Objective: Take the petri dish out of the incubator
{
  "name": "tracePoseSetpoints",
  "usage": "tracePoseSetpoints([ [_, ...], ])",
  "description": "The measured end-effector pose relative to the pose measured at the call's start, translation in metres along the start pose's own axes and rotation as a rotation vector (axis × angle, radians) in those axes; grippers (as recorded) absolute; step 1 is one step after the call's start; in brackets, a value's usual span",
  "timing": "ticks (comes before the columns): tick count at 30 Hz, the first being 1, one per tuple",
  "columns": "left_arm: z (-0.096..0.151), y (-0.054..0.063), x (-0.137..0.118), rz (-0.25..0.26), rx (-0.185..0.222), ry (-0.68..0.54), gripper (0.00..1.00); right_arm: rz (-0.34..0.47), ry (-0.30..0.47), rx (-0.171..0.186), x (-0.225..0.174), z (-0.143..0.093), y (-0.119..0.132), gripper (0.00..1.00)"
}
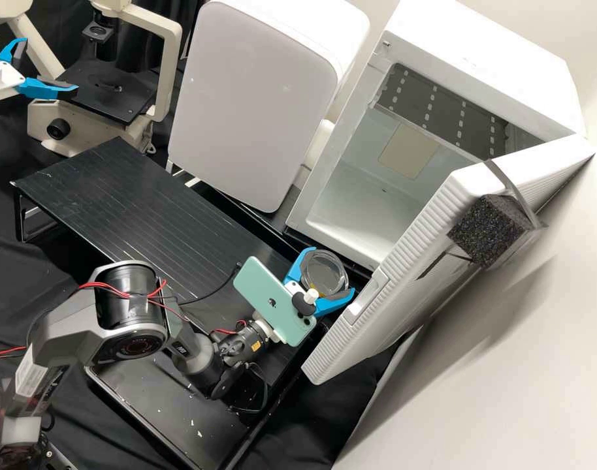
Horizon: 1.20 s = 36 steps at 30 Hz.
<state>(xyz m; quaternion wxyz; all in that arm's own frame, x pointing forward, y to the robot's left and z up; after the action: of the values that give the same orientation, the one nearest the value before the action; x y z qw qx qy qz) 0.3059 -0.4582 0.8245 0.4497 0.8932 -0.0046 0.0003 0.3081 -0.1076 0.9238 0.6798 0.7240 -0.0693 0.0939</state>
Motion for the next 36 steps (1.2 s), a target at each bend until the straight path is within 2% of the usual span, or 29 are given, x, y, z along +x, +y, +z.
tracePoseSetpoints([
  [21,0.0,0.0,0.0,0.0,0.0,0.0,1.0,0.018,-0.007,0.006,0.0012,0.0006,0.0012,0.0],
  [36,0.0,0.0,0.0,0.0,0.0,0.0,1.0,0.109,-0.048,0.054,0.0059,-0.0006,-0.0001,0.0],
])
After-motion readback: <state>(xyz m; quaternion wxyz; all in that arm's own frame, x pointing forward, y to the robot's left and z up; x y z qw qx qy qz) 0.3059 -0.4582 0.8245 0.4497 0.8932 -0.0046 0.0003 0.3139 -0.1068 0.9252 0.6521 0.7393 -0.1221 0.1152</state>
